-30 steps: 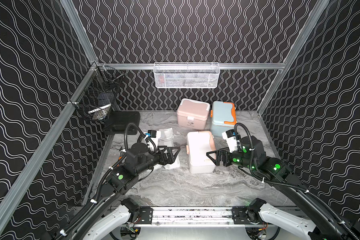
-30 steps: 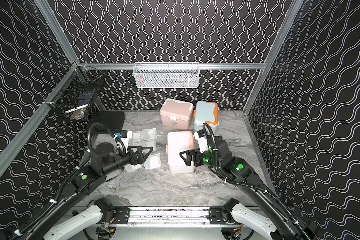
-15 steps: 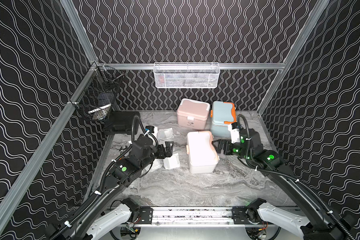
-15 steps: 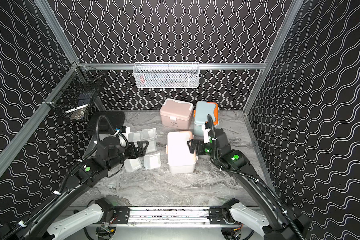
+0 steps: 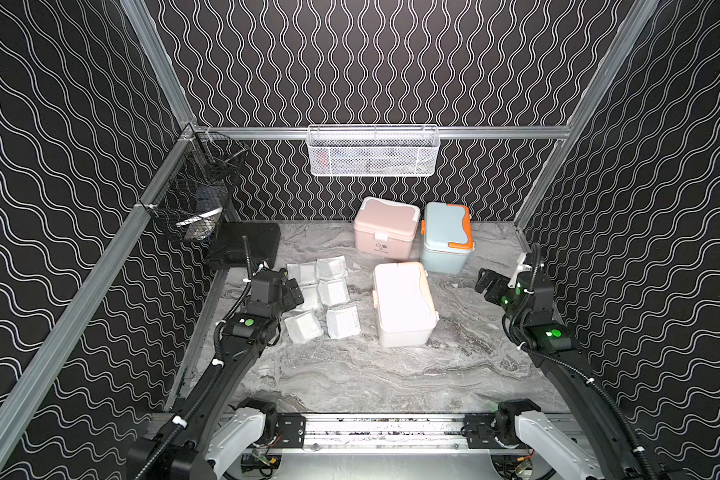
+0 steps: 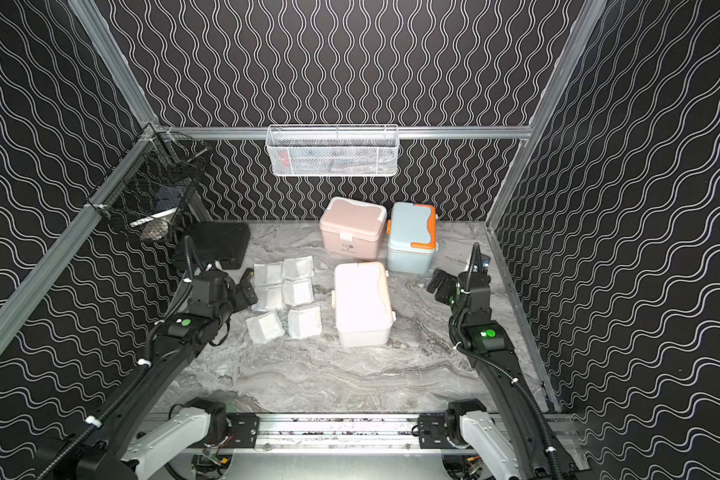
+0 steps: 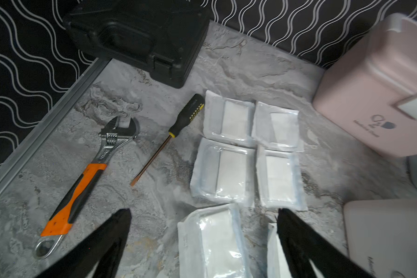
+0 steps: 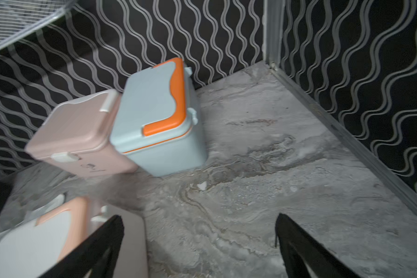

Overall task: Open first aid kits and take out gauze
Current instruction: Reset both arms

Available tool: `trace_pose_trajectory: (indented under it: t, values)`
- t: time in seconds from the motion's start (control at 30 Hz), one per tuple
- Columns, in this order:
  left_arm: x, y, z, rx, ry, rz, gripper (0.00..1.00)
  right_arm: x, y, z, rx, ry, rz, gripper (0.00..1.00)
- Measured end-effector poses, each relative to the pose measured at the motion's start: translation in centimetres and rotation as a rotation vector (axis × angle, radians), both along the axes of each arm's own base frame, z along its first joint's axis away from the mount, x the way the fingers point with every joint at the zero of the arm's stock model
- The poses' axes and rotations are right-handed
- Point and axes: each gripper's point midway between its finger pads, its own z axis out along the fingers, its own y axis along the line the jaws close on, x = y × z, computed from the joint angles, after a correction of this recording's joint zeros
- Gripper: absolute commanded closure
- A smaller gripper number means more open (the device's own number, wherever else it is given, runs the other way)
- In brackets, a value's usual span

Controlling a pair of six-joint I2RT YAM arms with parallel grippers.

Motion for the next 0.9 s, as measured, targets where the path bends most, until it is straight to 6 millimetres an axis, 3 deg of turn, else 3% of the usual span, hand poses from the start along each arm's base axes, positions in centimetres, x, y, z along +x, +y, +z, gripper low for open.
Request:
trace_pose_trajectory:
  t: [0.1,0.23,0.57,0.7,0.77,0.9]
  values:
    - [0.1,1.4,-3.1,0.031,0.048,0.022,0.01,-0.5,-1.9,-3.4,-0.055,0.017,-0.065,0.0]
    - [-0.5,2.4,-6.2,0.075,0.083,0.025,0.01,-0.4,-4.1,-5.8,-0.095,0.024,-0.15,0.0]
    - [-1.0,2.1,-10.8,0.156,0.008,-0.101,0.01,0.5,-7.1,-12.8,-0.085,0.104,-0.275,0.0]
    - [0.3,1.9,-9.8,0.169,-0.09,-0.141,0.01,0.4,-7.3,-15.7,-0.083,0.113,-0.281,0.0]
    - [0.7,2.7,-9.4,0.168,-0.144,-0.122,0.01,0.9,-7.2,-15.8,-0.091,0.096,-0.271,0.0]
    - [1.4,2.9,-9.9,0.142,-0.215,-0.142,0.01,2.4,-6.8,-13.9,-0.092,0.008,-0.238,0.0]
